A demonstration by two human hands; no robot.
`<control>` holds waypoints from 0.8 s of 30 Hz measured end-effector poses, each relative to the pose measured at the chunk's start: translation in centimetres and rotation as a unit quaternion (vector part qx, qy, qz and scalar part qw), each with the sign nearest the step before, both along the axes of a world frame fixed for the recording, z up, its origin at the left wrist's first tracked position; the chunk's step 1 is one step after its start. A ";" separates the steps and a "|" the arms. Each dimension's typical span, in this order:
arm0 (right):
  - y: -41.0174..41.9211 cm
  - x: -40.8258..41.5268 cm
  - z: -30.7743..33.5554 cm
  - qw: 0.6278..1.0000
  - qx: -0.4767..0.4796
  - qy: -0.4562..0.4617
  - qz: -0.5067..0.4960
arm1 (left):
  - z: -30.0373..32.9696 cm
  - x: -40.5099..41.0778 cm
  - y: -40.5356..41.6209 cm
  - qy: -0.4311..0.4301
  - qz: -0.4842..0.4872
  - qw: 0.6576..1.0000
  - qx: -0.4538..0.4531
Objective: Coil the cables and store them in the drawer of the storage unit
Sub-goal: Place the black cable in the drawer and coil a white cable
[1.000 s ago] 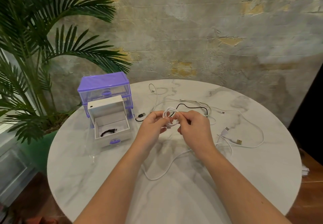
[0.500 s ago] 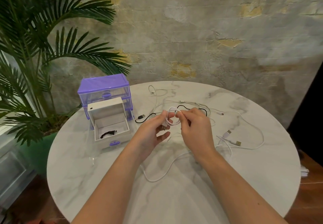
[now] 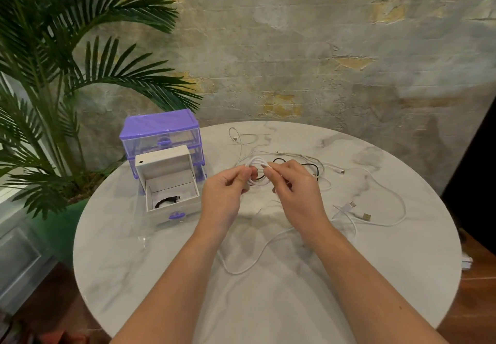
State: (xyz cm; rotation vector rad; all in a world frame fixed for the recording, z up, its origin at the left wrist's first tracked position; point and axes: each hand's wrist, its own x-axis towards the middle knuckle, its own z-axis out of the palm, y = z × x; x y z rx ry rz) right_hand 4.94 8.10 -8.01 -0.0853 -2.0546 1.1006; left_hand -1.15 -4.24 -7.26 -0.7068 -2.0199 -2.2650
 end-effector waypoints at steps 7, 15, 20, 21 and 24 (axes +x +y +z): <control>2.4 0.4 -0.9 0.977 0.141 -0.149 -0.058 | 0.2 -1.0 -0.9 -0.041 0.062 0.992 0.101; 3.2 0.7 -1.3 0.949 0.118 -0.288 -0.046 | 0.2 -1.4 -1.3 -0.091 0.057 0.983 0.150; 2.5 0.6 -1.2 0.951 0.100 -0.292 -0.019 | 0.1 -1.1 -1.2 -0.102 0.028 0.984 0.145; 2.3 0.5 -1.3 0.950 0.103 -0.295 -0.012 | 0.1 -1.1 -1.2 -0.103 0.024 0.984 0.141; 2.2 0.3 -1.5 0.955 0.084 -0.285 -0.006 | 0.1 -1.1 -1.1 -0.108 0.014 0.985 0.136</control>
